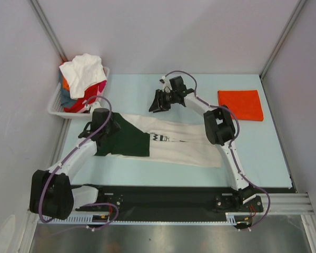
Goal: Fold and stack the t-shirts
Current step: Fold the tshirt
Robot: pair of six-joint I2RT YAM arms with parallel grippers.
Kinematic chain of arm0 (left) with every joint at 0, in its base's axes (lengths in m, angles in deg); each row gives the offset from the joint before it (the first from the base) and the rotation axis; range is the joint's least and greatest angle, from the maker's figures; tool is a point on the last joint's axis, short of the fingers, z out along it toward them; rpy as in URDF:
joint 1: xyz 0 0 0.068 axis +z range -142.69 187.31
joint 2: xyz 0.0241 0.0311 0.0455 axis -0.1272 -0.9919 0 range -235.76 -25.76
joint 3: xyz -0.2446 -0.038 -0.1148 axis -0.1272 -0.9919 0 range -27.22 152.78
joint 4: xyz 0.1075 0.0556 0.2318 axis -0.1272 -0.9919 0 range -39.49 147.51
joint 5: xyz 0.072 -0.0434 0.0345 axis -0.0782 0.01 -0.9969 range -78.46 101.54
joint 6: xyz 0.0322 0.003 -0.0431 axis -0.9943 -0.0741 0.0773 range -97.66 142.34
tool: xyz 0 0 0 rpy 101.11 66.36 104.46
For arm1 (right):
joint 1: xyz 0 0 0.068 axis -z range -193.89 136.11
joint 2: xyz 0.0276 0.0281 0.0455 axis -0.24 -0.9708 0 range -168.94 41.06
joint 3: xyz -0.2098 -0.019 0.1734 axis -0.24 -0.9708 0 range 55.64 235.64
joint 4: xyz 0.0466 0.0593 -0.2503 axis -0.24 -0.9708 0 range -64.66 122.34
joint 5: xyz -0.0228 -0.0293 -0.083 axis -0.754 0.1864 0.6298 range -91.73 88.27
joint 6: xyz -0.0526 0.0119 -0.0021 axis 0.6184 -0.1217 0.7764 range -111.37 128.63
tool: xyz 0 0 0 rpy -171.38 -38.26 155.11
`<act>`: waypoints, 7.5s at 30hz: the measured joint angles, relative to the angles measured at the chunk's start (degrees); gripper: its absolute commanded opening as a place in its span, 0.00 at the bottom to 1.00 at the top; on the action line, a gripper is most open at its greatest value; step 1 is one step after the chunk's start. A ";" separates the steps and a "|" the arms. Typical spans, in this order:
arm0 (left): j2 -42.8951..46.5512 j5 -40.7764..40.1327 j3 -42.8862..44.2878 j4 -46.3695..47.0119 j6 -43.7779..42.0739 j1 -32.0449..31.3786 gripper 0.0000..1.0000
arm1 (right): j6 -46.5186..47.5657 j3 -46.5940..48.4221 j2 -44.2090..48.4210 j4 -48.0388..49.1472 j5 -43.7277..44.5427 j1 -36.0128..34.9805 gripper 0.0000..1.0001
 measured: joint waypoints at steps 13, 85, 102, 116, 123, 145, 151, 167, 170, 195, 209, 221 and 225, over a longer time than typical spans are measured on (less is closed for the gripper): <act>-11.23 7.41 4.15 3.28 -0.48 -4.26 0.36 | -0.33 -32.89 19.21 9.35 2.21 2.80 0.44; -29.92 19.82 4.83 21.75 0.76 -16.37 0.20 | -11.30 -71.34 37.79 26.58 5.66 7.76 0.24; -15.76 9.07 11.93 7.72 -4.98 -15.98 0.40 | -7.45 -57.29 38.03 21.62 8.94 7.37 0.33; -38.56 14.64 21.38 7.26 -3.39 -15.45 0.35 | -19.82 -49.20 22.77 30.62 5.64 -1.05 0.09; -40.04 14.64 22.82 7.76 -1.81 -14.67 0.34 | -27.96 -56.43 20.76 41.03 5.31 5.64 0.04; -38.53 12.15 22.34 6.75 -1.62 -14.45 0.43 | -18.47 -72.87 42.82 33.29 15.30 24.87 0.47; -38.36 9.11 26.45 1.84 -3.54 -14.45 0.43 | -12.33 -70.34 50.38 23.91 25.92 23.06 0.50; -47.21 5.29 37.48 -3.58 -6.62 -14.45 0.42 | -4.15 -69.79 52.04 8.02 46.12 22.99 0.47; -47.98 5.20 38.64 -4.17 -6.95 -14.45 0.42 | -3.76 -69.16 50.88 7.19 47.67 22.97 0.47; -50.01 5.38 41.72 -5.99 -7.56 -14.51 0.55 | -7.21 -68.52 48.22 5.22 54.18 24.20 0.00; -42.53 -3.32 41.70 -11.17 -8.17 -6.12 0.58 | -10.47 -71.43 49.86 7.96 53.83 24.70 0.00; -48.98 -11.58 46.88 -19.19 -7.65 2.43 0.52 | -11.02 -72.78 50.60 9.90 52.85 25.11 0.00; -50.49 -11.85 48.00 -20.65 -7.32 2.43 0.52 | -11.02 -72.85 50.66 9.99 52.63 25.14 0.00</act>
